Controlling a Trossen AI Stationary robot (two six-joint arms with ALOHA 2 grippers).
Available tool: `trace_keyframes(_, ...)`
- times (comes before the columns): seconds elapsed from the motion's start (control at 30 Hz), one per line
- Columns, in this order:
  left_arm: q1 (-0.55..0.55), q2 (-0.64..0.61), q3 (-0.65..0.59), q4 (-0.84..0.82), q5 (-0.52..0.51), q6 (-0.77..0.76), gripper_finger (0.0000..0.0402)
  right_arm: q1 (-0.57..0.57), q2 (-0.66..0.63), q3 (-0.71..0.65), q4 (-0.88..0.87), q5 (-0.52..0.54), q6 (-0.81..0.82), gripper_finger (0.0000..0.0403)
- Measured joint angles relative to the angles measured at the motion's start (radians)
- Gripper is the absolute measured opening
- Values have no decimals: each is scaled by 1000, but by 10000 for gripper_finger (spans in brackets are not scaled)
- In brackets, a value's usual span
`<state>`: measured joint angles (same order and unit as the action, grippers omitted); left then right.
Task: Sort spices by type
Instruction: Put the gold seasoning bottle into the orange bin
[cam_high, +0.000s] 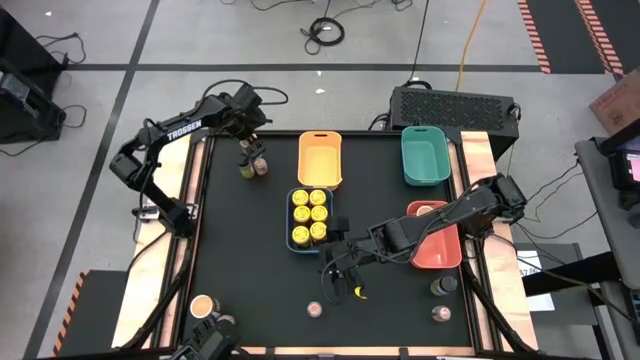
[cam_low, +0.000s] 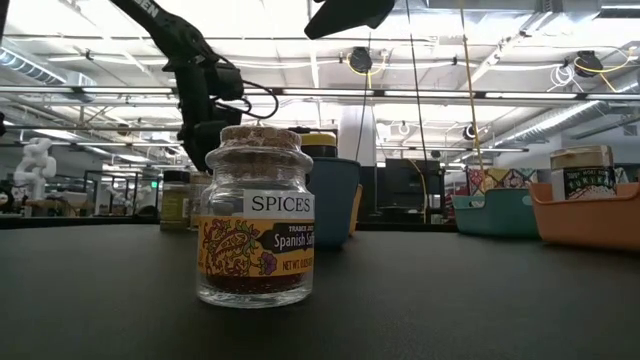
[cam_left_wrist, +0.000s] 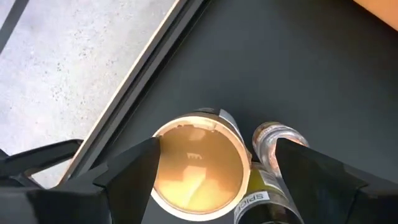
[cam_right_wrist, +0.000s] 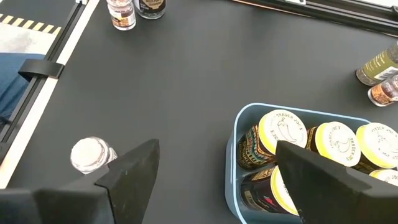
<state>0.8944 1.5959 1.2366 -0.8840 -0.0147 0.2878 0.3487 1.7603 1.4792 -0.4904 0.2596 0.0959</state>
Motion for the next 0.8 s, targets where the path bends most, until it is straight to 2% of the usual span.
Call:
trace_keyframes(0.2,4,0,0,11,-5,-17,322,0,0,0,0,0,-3,315)
trace_keyframes(0.37,5,1,0,14,-61,-17,322,0,0,0,0,-3,-3,315)
trace_keyframes(0.8,2,1,0,11,-45,-18,322,-2,0,0,-1,-4,-3,315)
